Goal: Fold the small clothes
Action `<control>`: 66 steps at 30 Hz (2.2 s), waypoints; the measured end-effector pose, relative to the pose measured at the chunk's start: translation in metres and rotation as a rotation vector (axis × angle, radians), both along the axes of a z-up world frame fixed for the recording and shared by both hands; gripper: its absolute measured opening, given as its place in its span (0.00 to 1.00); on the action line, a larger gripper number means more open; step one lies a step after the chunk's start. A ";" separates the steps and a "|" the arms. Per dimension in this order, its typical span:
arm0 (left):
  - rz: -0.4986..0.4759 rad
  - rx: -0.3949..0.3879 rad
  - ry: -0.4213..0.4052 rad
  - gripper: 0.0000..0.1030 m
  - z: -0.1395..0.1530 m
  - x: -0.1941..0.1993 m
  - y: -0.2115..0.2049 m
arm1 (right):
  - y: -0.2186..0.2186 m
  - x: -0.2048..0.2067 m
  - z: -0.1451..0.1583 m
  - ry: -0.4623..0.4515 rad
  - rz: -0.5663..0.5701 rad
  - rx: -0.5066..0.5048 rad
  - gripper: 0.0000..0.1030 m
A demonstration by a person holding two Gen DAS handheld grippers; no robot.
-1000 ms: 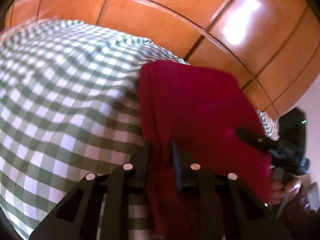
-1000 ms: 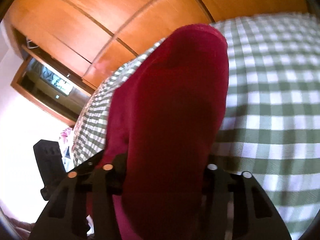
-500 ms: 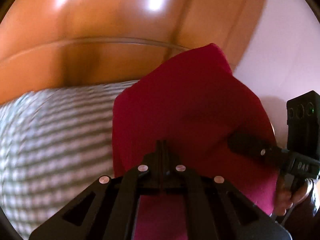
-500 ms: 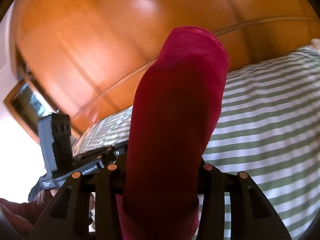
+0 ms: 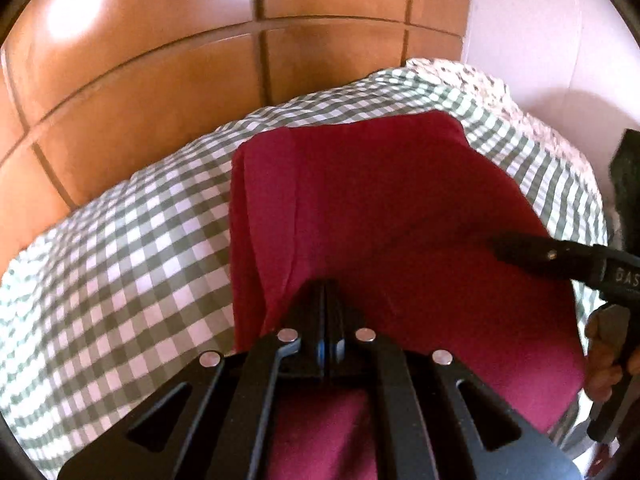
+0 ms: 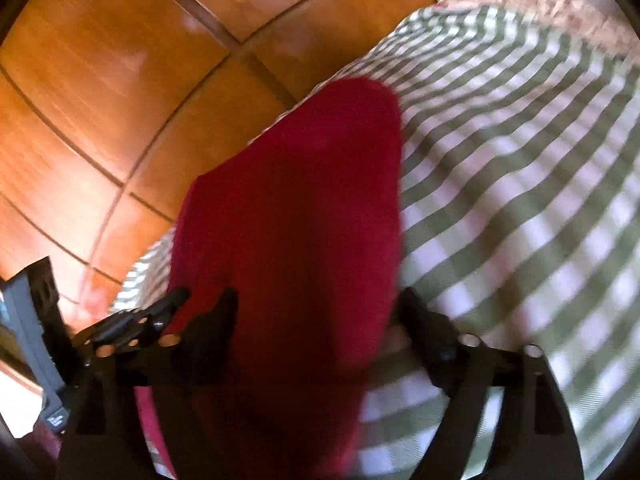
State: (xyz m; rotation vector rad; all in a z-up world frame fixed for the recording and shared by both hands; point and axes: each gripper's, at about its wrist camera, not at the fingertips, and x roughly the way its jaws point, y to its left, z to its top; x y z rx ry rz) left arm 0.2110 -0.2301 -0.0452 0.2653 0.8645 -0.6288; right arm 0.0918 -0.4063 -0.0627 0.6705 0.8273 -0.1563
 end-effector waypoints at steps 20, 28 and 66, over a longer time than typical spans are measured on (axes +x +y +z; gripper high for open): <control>0.093 -0.103 0.011 0.13 0.013 -0.026 0.029 | 0.067 0.039 0.035 0.113 0.049 -0.480 0.78; 0.131 -0.115 -0.067 0.38 0.037 -0.050 0.046 | 0.086 0.004 0.052 0.079 -0.069 -0.449 0.79; 0.395 -0.149 -0.200 0.95 0.066 -0.110 0.136 | 0.161 -0.055 0.096 0.092 -0.305 -0.634 0.96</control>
